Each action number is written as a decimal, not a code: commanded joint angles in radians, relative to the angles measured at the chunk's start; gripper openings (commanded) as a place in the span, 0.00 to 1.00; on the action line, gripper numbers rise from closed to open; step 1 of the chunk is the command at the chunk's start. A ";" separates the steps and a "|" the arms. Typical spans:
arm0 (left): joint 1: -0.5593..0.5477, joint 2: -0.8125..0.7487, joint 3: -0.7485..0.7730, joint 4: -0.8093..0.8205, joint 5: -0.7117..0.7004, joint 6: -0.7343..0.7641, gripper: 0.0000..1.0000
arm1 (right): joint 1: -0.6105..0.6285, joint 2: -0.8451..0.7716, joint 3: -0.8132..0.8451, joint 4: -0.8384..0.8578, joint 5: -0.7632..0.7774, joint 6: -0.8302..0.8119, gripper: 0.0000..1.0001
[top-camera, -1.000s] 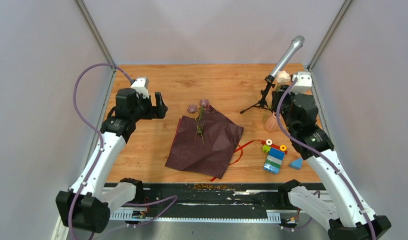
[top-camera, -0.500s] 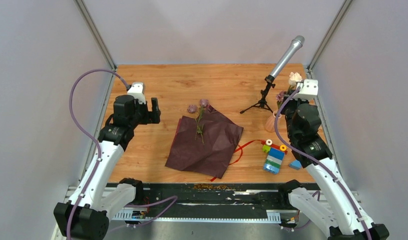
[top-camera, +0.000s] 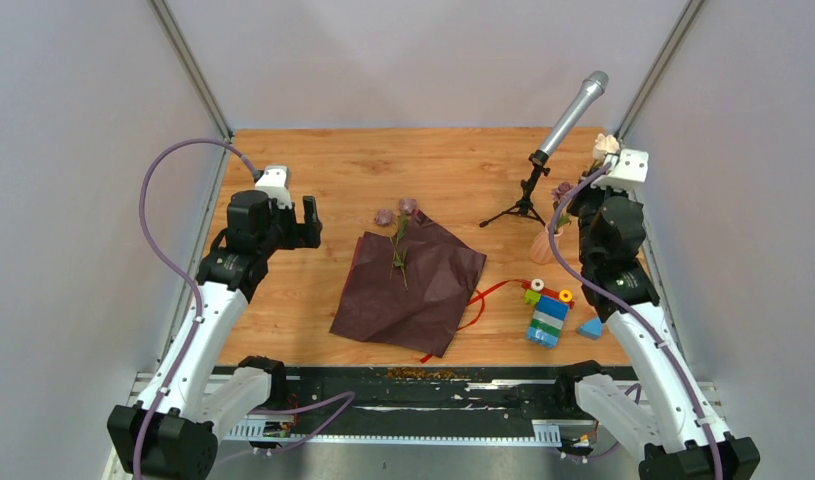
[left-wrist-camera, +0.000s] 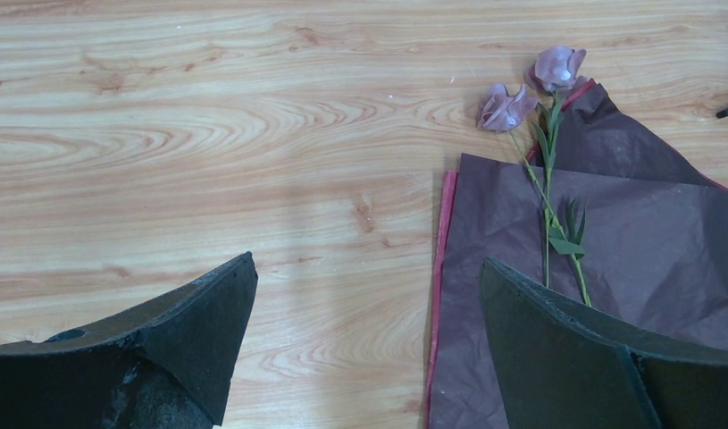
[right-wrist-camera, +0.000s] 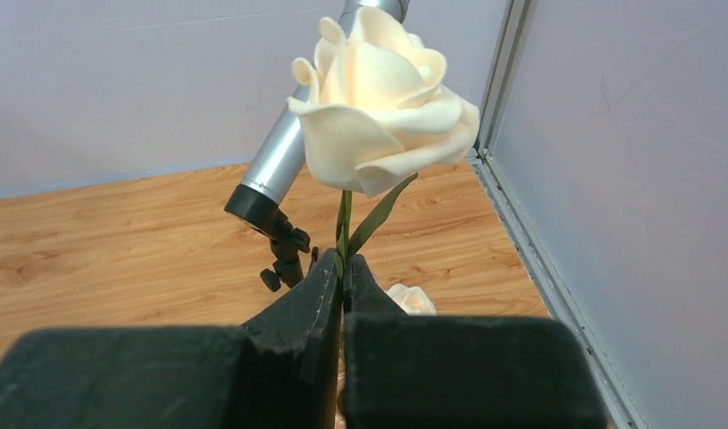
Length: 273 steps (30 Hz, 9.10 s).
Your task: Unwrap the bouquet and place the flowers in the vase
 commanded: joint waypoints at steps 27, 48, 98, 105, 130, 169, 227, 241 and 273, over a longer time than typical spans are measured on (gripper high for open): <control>-0.004 -0.011 -0.008 0.024 -0.002 0.014 1.00 | -0.062 0.052 -0.230 0.244 -0.080 0.069 0.00; -0.004 -0.004 -0.011 0.019 0.034 0.001 1.00 | -0.063 0.123 -0.299 0.193 -0.029 0.159 0.11; -0.470 0.372 -0.121 0.477 -0.057 -0.592 0.72 | -0.060 -0.030 0.157 -0.429 -0.538 0.245 0.76; -0.533 0.582 0.003 0.453 -0.125 -0.629 0.67 | -0.061 -0.034 0.138 -0.430 -0.562 0.236 0.76; -0.575 0.771 0.093 0.344 -0.240 -0.620 0.48 | -0.061 0.020 0.125 -0.410 -0.648 0.234 0.76; -0.575 0.430 -0.128 0.666 -0.182 -0.626 0.00 | -0.061 0.014 0.089 -0.346 -0.782 0.277 0.78; -0.574 0.043 -0.194 0.794 0.422 -0.400 0.60 | 0.327 0.232 0.145 0.166 -0.998 0.546 0.00; -0.307 0.041 0.060 0.203 0.437 -0.062 1.00 | 0.326 0.124 0.261 -0.341 -0.208 0.201 0.00; -0.066 0.102 0.076 0.002 0.047 0.100 1.00 | -0.013 0.124 -0.101 0.224 0.047 0.084 0.00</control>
